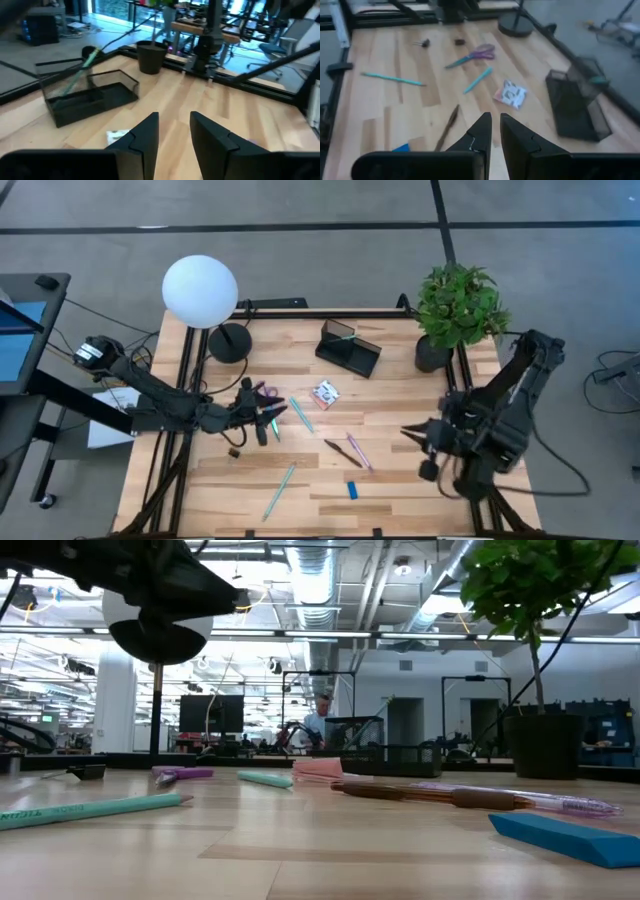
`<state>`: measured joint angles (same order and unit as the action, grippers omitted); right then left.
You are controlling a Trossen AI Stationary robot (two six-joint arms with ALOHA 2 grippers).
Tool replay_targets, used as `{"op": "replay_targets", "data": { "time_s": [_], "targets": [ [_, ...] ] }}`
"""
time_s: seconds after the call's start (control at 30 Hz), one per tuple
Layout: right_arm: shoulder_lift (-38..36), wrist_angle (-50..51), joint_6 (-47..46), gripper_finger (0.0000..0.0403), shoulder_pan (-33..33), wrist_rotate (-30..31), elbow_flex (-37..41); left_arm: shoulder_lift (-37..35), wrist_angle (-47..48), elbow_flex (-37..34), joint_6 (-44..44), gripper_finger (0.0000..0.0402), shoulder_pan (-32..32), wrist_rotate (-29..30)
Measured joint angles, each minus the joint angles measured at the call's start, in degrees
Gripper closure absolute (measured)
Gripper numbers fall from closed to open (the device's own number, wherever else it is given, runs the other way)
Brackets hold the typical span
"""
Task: Pick and place office supplies into organizer
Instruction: Put the light blue pen into the black desk organizer
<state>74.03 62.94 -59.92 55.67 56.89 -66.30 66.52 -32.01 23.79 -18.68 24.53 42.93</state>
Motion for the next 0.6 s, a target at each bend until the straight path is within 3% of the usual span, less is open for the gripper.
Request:
{"op": "replay_targets", "data": {
  "time_s": [0.17,0.43,0.6],
  "targets": [
    [-5.2,-23.3,9.3,0.0369,-5.2,-8.0,16.2,0.0,0.0,0.0,-0.7,0.0296,-3.8,-8.4],
    [-6.4,-75.4,30.7,0.0369,-15.0,-24.6,36.7,0.0,2.6,0.0,3.2,0.0296,-8.3,-19.4],
    [-1.5,-83.6,33.1,0.0369,-19.8,-31.3,40.4,0.0,8.1,-0.1,3.1,0.0296,-10.2,-21.7]
  ]
}}
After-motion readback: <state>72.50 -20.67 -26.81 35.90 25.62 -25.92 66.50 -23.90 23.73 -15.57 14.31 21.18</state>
